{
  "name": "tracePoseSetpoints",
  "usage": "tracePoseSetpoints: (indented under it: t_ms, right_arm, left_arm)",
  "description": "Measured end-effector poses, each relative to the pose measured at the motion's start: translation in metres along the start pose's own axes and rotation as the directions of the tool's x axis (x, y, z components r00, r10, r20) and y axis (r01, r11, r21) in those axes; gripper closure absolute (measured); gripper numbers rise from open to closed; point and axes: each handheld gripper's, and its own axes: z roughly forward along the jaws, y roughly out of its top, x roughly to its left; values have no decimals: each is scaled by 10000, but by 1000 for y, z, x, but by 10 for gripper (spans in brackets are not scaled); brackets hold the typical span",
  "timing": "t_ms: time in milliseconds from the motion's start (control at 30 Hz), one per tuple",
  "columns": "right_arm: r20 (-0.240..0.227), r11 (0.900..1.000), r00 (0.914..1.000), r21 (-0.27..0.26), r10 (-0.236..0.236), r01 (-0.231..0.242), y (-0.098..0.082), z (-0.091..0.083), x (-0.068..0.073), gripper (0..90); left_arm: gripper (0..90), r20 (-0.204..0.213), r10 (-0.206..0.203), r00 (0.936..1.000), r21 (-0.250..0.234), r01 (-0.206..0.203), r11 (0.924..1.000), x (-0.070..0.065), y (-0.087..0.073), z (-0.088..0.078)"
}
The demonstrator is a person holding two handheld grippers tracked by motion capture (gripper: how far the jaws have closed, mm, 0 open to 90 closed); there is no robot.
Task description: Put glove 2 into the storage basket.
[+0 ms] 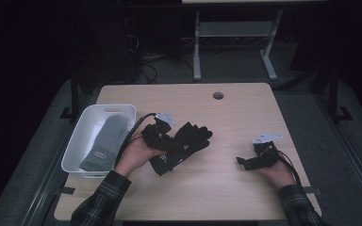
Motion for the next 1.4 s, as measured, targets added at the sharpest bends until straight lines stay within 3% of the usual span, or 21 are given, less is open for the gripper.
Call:
tracePoseSetpoints:
  t_ms: [233, 467, 600, 800, 1000, 1100, 1267, 1400]
  right_arm:
    - [-5, 10000, 10000, 17, 54, -54, 0, 0, 0, 33]
    - [5, 10000, 10000, 16, 59, -59, 0, 0, 0, 33]
    - [9, 10000, 10000, 14, 63, -63, 0, 0, 0, 33]
    - [29, 10000, 10000, -17, 21, -21, 0, 0, 0, 33]
    - [57, 10000, 10000, -36, -23, 23, 0, 1, 0, 33]
    - [63, 10000, 10000, -22, 9, -9, 0, 0, 0, 33]
    - [76, 10000, 10000, -21, 6, -6, 0, 0, 0, 33]
    - [76, 10000, 10000, -20, 12, -12, 0, 0, 0, 33]
  left_arm:
    - [701, -583, -486, 9971, -381, 465, 9982, 20, -9, -42]
    - [701, -1181, -1174, 9860, -851, 1077, 9905, 41, -27, -90]
    - [701, -1536, -1644, 9744, -1038, 1496, 9833, 52, -41, -112]
    - [701, -2035, -2366, 9501, -1249, 2145, 9687, 68, -70, -139]
    - [701, -2285, -2967, 9272, -1299, 2730, 9532, 82, -97, -151]
    - [700, -2256, -3238, 9188, -1406, 2982, 9441, 86, -107, -152]
    - [700, -2359, -3423, 9095, -1318, 3191, 9385, 93, -115, -148]
    - [700, -2442, -3676, 8974, -1318, 3449, 9294, 101, -121, -144]
